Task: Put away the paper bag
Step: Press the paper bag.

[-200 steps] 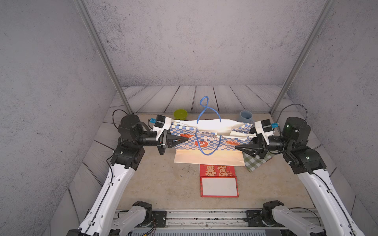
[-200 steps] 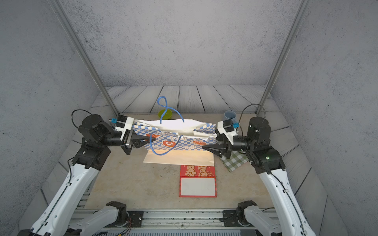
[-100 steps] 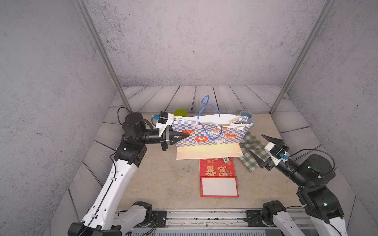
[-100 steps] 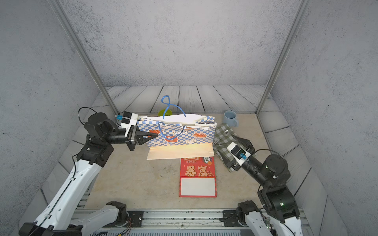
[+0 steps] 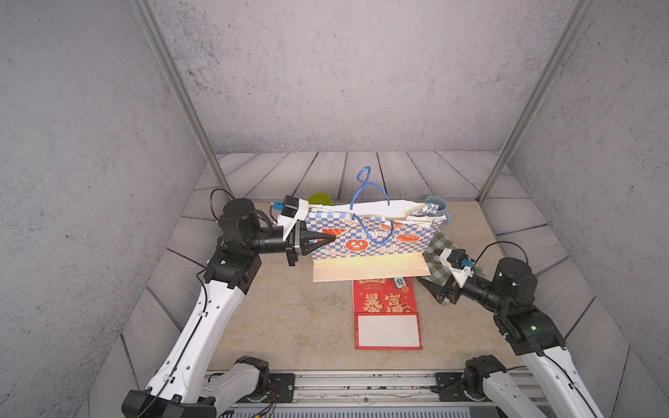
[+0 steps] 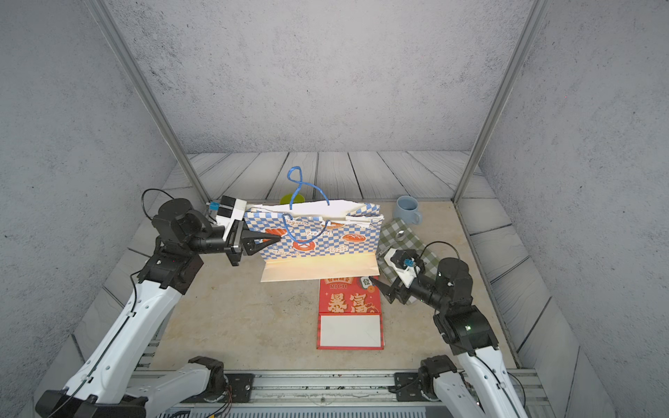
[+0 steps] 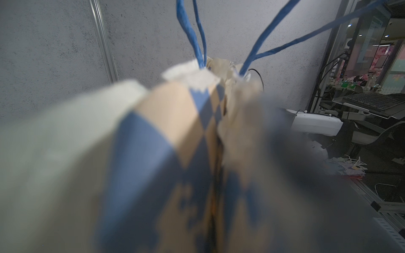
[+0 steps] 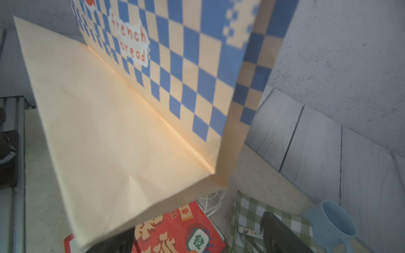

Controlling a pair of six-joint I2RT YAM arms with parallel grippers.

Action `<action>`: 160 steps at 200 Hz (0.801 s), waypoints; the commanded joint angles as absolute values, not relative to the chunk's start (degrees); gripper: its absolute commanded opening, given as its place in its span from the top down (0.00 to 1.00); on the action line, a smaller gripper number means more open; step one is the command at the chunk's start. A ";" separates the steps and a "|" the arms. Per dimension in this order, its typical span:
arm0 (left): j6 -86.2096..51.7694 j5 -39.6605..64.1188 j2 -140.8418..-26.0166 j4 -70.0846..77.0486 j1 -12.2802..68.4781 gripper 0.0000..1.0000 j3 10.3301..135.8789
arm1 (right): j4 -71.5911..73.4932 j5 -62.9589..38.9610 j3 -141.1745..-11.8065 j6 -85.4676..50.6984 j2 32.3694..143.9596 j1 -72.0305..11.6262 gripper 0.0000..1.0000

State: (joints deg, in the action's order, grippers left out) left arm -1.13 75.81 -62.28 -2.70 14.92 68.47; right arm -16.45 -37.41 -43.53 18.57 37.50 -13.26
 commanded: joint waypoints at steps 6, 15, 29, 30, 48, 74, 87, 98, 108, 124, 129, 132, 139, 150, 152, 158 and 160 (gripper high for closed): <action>-2.61 78.77 -61.67 -0.61 15.21 1.00 69.38 | -6.57 -44.95 -45.31 12.76 40.43 -13.23 0.09; -3.10 79.64 -61.78 -0.61 15.23 1.00 69.47 | -6.33 -46.04 -45.90 13.02 41.30 -13.23 0.08; -3.84 80.95 -61.81 -0.63 15.29 1.00 69.83 | -6.86 -47.95 -47.03 14.00 42.57 -13.15 0.08; -3.90 81.04 -61.80 -0.67 15.34 1.00 69.85 | -6.95 -48.10 -47.16 14.12 42.73 -13.12 0.08; -4.47 82.15 -61.72 -1.20 15.42 1.00 70.22 | -9.48 -51.15 -49.61 15.73 44.76 -13.10 0.08; -3.16 82.33 -61.79 -3.06 15.72 1.00 70.31 | -11.38 -58.45 -52.56 14.67 47.84 -13.11 0.09; -3.07 82.57 -62.05 -3.67 15.73 1.00 70.48 | -10.84 -63.37 -53.54 12.37 49.18 -13.15 0.11; -3.16 82.94 -62.28 -3.84 15.84 1.00 70.74 | -10.82 -65.95 -54.08 11.21 49.69 -13.17 0.13; -3.15 82.90 -62.34 -3.87 16.02 1.00 70.92 | -11.60 -67.00 -54.39 11.44 49.74 -13.22 0.15; -3.23 82.95 -62.61 -3.85 16.25 1.00 71.27 | -12.70 -67.62 -54.83 12.33 49.74 -13.20 0.19; -3.29 83.01 -62.63 -3.91 16.26 1.00 71.36 | -12.89 -67.87 -54.99 12.43 49.75 -13.12 0.21; -3.31 83.01 -62.66 -3.89 16.26 1.00 71.37 | -12.92 -68.10 -55.08 12.47 49.82 -13.19 0.22; -3.30 83.06 -62.79 -3.99 16.31 1.00 71.46 | -12.99 -68.43 -55.32 12.52 49.96 -13.15 0.25; -3.34 82.97 -62.85 -4.07 16.35 1.00 71.37 | -12.77 -68.85 -55.54 12.24 50.25 -13.21 0.31; -3.34 82.97 -62.84 -4.05 16.35 1.00 71.37 | -12.69 -68.98 -55.55 12.11 50.27 -13.19 0.32; -3.23 83.02 -62.86 -4.13 16.43 1.00 71.37 | -12.18 -69.60 -55.68 11.75 50.57 -13.27 0.35; -3.29 83.05 -62.85 -4.20 16.43 1.00 71.37 | -11.99 -69.85 -55.60 11.53 50.63 -13.25 0.36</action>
State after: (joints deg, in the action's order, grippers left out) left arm -3.31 81.76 -62.67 -3.99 15.92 70.02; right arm -12.21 -65.47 -54.06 12.82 50.09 -13.26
